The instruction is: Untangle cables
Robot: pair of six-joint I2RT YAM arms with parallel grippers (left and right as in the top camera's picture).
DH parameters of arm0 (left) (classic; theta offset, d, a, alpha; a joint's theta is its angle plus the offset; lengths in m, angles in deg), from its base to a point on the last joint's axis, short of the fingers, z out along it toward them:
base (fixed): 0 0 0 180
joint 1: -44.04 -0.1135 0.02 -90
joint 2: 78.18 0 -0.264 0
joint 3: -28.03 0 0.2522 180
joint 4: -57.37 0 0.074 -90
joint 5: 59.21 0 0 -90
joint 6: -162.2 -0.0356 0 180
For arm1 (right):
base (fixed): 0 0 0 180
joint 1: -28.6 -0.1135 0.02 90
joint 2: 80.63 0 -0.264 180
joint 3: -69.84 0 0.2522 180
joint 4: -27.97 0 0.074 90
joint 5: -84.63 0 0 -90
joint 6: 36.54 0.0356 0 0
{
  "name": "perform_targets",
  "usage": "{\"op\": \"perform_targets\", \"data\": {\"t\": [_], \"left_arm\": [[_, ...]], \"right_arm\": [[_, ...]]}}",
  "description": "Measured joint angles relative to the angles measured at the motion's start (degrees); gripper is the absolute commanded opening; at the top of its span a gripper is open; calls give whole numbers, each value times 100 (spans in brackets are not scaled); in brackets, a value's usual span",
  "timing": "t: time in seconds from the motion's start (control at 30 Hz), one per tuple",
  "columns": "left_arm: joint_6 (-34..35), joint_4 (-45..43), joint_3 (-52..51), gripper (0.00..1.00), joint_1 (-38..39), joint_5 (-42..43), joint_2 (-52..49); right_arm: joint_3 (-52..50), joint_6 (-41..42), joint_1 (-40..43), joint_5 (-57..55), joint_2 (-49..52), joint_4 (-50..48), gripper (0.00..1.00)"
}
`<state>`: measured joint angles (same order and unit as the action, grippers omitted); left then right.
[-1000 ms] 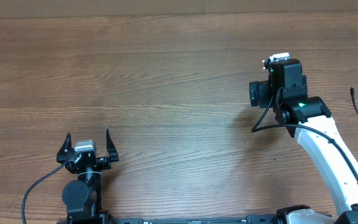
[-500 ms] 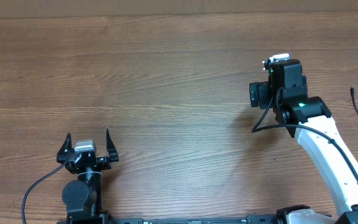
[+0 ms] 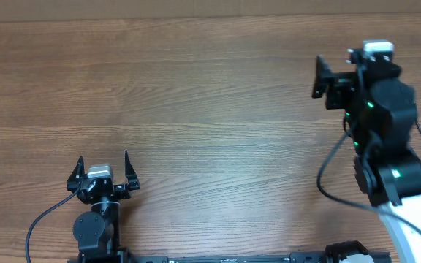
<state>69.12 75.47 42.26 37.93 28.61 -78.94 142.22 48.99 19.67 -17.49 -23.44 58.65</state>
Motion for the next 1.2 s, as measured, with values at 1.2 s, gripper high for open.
{"op": "perform_targets", "data": {"t": [1.2], "left_arm": [[0,2,0,100,0,0,0]], "right_arm": [[-5523,1711,634,192,-5077,-2341,100]]}}
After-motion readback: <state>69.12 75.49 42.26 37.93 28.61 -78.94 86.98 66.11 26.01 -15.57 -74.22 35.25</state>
